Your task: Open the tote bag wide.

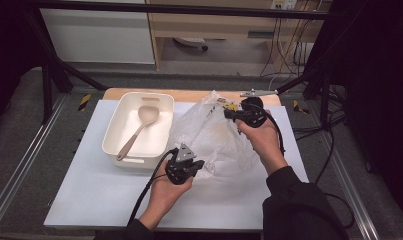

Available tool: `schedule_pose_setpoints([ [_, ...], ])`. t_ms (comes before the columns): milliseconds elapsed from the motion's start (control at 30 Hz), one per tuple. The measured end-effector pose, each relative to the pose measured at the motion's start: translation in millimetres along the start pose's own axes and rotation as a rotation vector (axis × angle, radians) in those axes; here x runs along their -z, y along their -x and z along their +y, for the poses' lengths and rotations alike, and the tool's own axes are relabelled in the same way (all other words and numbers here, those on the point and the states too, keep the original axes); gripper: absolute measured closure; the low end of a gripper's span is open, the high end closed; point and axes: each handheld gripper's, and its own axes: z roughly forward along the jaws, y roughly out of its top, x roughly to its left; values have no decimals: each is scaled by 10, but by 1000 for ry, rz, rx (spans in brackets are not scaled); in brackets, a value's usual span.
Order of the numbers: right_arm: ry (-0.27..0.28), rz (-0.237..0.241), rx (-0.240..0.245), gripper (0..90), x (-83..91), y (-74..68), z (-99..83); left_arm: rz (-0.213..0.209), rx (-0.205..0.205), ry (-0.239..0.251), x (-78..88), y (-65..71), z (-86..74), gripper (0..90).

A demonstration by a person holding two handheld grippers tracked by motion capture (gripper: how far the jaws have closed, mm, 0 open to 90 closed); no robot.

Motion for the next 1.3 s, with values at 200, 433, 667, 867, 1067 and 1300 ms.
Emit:
schedule_pose_setpoints([
  [200, -5, 10, 1, 900, -28, -54, -19, -10, -3, 33, 301, -84, 216, 900],
  [433, -8, 16, 6, 900, -33, -77, -14, 55, 1, 29, 473, -300, 318, 756],
  [667, -13, 20, 10, 900, -44, -87, -24, 127, 36, 47, 579, -481, 410, 511],
  [867, -16, 28, 19, 900, -51, -110, -36, 190, 56, 36, 701, -622, 499, 280],
  [1067, -17, 35, 23, 900, -58, -123, -47, 220, 84, 51, 846, -800, 535, 187],
  [1300, -18, 36, 27, 900, -70, -131, -51, 258, 108, 47, 989, -978, 537, 152],
])
